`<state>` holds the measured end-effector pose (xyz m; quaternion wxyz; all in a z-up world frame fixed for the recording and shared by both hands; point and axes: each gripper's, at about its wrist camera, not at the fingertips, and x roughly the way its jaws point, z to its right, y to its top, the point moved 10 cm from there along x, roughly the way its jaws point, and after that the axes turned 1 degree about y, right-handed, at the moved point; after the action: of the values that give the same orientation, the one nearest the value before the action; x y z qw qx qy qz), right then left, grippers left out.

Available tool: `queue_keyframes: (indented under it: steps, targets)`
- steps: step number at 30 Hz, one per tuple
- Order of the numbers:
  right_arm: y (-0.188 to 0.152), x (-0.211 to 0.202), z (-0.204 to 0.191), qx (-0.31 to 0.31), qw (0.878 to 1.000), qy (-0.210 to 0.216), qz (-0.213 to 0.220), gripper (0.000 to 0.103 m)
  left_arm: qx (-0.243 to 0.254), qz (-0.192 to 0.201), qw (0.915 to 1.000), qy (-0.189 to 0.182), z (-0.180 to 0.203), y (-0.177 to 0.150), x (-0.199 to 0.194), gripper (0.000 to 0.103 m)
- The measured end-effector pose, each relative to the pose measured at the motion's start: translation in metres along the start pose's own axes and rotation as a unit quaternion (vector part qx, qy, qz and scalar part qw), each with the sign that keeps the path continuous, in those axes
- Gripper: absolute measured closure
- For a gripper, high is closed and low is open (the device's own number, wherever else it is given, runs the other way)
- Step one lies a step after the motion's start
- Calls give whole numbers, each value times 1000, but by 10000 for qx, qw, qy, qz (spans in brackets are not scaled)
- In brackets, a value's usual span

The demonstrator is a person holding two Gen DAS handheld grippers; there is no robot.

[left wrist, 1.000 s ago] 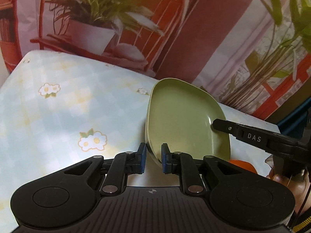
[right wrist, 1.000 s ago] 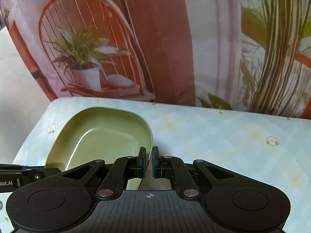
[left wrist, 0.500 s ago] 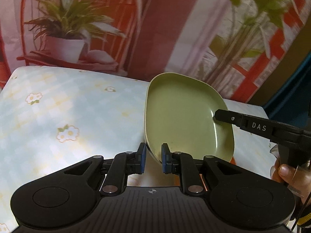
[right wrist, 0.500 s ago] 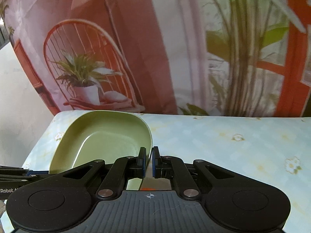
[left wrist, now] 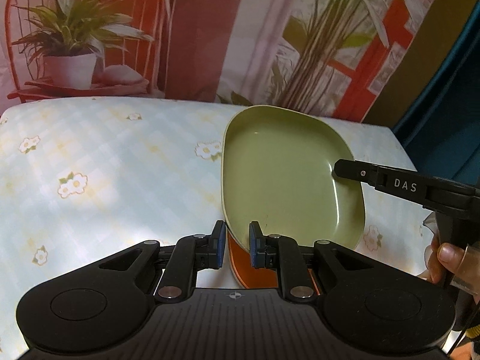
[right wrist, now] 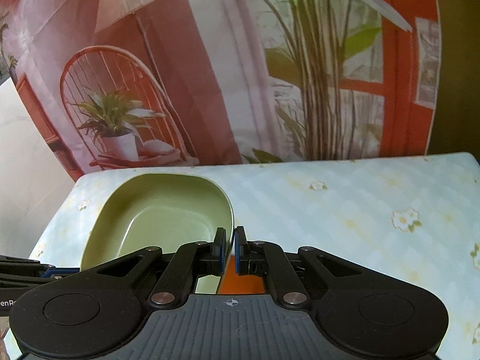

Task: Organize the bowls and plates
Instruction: 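Lift the green plate with the left tool, lower it onto the orange plate, open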

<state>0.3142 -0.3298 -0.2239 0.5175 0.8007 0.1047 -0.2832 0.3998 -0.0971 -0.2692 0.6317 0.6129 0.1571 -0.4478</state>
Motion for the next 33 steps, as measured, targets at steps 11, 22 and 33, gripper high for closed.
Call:
queue_keyframes:
  steps: [11,22,33]
  targets:
    - [-29,-1,16,135,9998,-77,-146,98,242,-251,9994,26,12,-21,10,85]
    - [-45,0,22,118,9995,-154,-268,98,338,-379,9987,89,16,-33,12,85]
    - [-45,4,21,-80,9993,-277,-254,97,256,-424,9987,99,14,-37,13,83]
